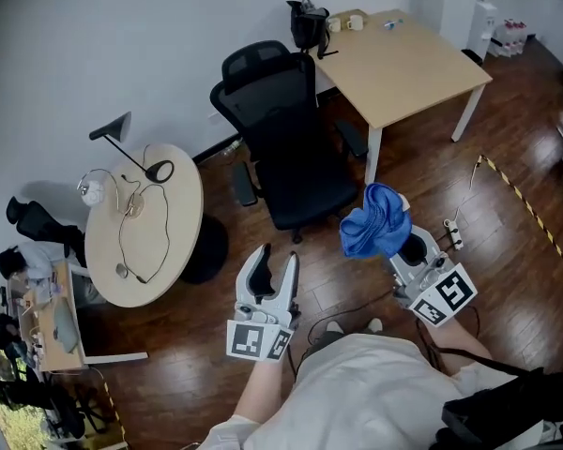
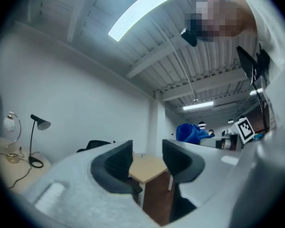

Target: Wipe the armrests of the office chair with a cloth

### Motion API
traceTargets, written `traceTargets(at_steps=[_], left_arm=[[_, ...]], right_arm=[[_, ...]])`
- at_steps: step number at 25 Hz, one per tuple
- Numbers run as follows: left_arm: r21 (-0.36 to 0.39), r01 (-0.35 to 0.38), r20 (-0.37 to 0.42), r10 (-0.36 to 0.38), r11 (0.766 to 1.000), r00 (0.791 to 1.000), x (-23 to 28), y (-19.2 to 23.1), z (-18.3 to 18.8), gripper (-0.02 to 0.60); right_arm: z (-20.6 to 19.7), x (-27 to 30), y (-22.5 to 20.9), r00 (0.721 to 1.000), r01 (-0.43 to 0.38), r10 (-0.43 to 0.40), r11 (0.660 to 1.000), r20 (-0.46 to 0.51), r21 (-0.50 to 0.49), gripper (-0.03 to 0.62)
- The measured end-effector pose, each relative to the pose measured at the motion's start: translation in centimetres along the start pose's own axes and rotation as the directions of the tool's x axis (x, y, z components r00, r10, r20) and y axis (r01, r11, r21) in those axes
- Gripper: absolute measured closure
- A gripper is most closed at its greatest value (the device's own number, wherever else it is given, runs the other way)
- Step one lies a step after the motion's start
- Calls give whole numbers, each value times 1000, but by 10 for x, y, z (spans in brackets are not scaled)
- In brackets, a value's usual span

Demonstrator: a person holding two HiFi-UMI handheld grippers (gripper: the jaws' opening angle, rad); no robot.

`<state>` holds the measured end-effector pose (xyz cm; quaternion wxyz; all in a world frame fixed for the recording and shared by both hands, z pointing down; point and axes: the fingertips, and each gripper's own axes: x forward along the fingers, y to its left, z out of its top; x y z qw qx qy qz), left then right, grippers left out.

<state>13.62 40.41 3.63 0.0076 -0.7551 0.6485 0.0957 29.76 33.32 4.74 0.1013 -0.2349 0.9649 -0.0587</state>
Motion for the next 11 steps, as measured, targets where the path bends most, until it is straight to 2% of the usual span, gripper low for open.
traceTargets(at_steps=[4,11], left_arm=[[49,-1,-7,2,999,1000,-11,18,3,397],[28,47,-8,-46,999,999,-7,22,15,397]], right_arm=[[-3,10,20,1000,-10,10,1000,1,7,522],[10,20,35,1000,15,-15,1000,4,10,522]])
